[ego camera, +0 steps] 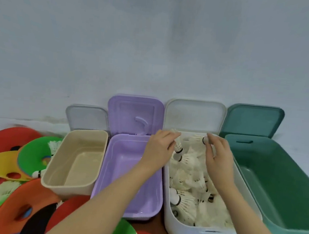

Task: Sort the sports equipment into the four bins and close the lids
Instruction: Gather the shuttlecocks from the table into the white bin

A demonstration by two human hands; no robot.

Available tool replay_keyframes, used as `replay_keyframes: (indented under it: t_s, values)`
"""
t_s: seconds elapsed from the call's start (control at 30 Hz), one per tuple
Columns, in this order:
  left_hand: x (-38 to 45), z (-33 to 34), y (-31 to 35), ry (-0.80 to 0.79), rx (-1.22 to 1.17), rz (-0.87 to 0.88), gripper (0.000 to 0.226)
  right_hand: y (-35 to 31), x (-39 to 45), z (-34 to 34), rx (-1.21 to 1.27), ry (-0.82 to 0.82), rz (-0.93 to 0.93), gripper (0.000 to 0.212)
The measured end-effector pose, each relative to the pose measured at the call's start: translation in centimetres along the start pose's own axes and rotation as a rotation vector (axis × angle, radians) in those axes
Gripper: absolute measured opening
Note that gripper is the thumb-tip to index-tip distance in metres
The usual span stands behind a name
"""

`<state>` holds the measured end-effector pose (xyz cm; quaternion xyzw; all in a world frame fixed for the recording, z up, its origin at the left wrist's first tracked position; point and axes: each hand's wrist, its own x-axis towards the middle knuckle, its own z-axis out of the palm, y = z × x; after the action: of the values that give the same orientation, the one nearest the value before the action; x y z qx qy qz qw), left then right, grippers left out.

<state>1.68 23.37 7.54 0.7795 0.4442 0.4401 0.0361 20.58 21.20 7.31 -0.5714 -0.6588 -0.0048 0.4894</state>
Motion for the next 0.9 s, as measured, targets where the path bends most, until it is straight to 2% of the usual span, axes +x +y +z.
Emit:
replay_keyframes:
  t_s: [0.2, 0.33, 0.43, 0.5, 0.57, 0.63, 0.7, 0.73, 0.83, 0.9]
  values:
    - [2.7, 5.0, 0.2, -0.033, 0.115, -0.015, 0.036, 6.1, 2.2, -0.9, -0.174, -0.065, 0.032, 0.026]
    - [3.6, 6.8, -1.0, -0.074, 0.209, 0.001, 0.035, 8.8, 2.6, 0.4, -0.289, -0.242, 0.004, 0.024]
    - [2.9, 8.3, -2.0, -0.23, 0.164, -0.113, 0.038, 10.0, 1.9, 1.6, -0.346, -0.49, 0.035, 0.023]
    - [2.2, 8.8, -2.3, -0.375, 0.222, -0.17, 0.048, 10.0, 1.5, 1.6, -0.308, -0.59, 0.115, 0.029]
    - [1.6, 8.8, -2.3, -0.499, 0.32, -0.184, 0.047, 9.6, 1.3, 1.4, -0.276, -0.643, 0.155, 0.033]
    - [1.4, 8.5, -2.3, -0.532, 0.354, -0.173, 0.052, 9.3, 1.2, 1.2, -0.264, -0.671, 0.147, 0.036]
    - [1.5, 8.0, -2.0, -0.511, 0.355, -0.157, 0.072, 8.7, 1.3, 1.0, -0.295, -0.678, 0.124, 0.038]
    - [1.5, 7.5, -1.8, -0.497, 0.366, -0.149, 0.074, 8.3, 1.4, 0.9, -0.308, -0.664, 0.104, 0.038]
    - [1.2, 6.1, -1.7, -0.45, 0.444, -0.128, 0.048, 6.4, 1.7, 0.5, -0.336, -0.595, 0.015, 0.037]
    - [1.0, 4.3, -1.3, -0.37, 0.447, -0.131, 0.042, 4.9, 1.8, 0.5, -0.35, -0.561, -0.048, 0.037]
